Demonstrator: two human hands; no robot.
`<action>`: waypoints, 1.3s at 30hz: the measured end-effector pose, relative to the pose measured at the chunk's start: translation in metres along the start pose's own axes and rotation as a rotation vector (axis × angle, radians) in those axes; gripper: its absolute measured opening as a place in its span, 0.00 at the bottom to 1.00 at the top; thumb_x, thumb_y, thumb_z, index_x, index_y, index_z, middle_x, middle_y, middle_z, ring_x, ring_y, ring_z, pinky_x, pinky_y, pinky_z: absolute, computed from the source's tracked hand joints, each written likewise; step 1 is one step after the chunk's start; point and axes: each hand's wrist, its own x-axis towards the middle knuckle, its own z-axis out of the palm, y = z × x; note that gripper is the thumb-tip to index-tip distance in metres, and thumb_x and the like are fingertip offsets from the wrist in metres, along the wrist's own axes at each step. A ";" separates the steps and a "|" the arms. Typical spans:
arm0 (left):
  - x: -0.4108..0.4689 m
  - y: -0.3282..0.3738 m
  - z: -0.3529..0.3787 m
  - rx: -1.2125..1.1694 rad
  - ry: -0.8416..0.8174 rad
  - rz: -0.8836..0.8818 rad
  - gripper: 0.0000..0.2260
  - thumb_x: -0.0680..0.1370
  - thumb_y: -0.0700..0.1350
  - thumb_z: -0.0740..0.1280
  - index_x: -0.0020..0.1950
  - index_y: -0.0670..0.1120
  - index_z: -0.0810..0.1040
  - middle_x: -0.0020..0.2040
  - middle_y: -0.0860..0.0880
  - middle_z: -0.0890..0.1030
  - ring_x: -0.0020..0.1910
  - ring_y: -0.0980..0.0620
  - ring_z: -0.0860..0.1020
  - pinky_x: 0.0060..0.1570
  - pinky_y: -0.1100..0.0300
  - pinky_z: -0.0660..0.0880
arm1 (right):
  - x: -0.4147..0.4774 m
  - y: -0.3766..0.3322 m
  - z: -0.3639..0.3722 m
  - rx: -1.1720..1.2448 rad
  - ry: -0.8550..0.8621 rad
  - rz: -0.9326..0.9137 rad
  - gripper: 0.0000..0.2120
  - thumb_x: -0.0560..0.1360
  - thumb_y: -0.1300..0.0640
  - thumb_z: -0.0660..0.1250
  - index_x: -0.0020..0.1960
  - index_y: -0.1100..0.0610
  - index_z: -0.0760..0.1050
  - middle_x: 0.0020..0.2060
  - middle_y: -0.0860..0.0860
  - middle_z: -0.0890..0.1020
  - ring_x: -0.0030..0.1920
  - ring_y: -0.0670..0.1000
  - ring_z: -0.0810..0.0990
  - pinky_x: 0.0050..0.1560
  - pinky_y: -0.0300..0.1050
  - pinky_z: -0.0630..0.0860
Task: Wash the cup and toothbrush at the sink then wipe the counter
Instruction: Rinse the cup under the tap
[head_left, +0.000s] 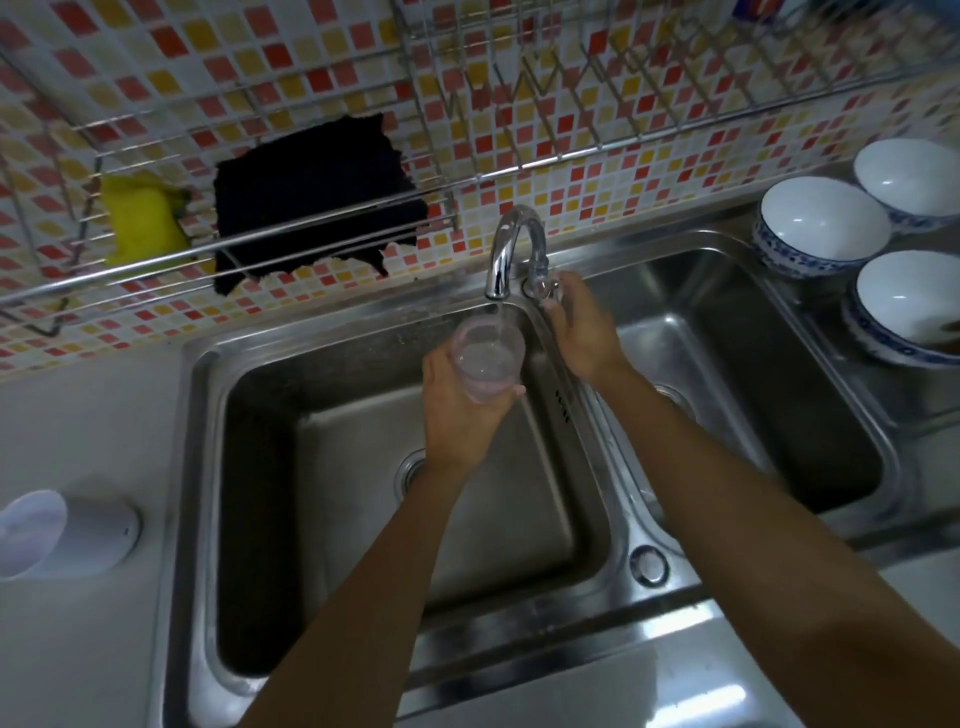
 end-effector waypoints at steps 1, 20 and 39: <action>-0.003 -0.002 -0.003 0.013 0.002 -0.010 0.35 0.62 0.45 0.81 0.63 0.49 0.68 0.58 0.51 0.69 0.58 0.53 0.72 0.55 0.64 0.73 | -0.016 0.004 0.002 -0.006 0.013 -0.021 0.21 0.81 0.49 0.58 0.72 0.53 0.62 0.67 0.53 0.73 0.64 0.51 0.73 0.60 0.46 0.69; -0.045 -0.103 -0.058 1.126 -0.144 0.291 0.26 0.66 0.40 0.74 0.62 0.38 0.71 0.57 0.38 0.76 0.58 0.37 0.74 0.67 0.35 0.64 | -0.117 0.066 0.034 -0.743 0.009 -0.181 0.27 0.75 0.70 0.60 0.73 0.66 0.61 0.72 0.62 0.65 0.74 0.62 0.61 0.73 0.55 0.54; -0.045 -0.100 -0.100 1.571 -0.216 0.432 0.43 0.62 0.38 0.75 0.72 0.44 0.57 0.69 0.42 0.70 0.68 0.41 0.69 0.73 0.39 0.50 | -0.115 0.073 0.039 -0.786 0.001 -0.204 0.27 0.74 0.72 0.58 0.72 0.68 0.61 0.71 0.65 0.66 0.73 0.62 0.63 0.73 0.54 0.53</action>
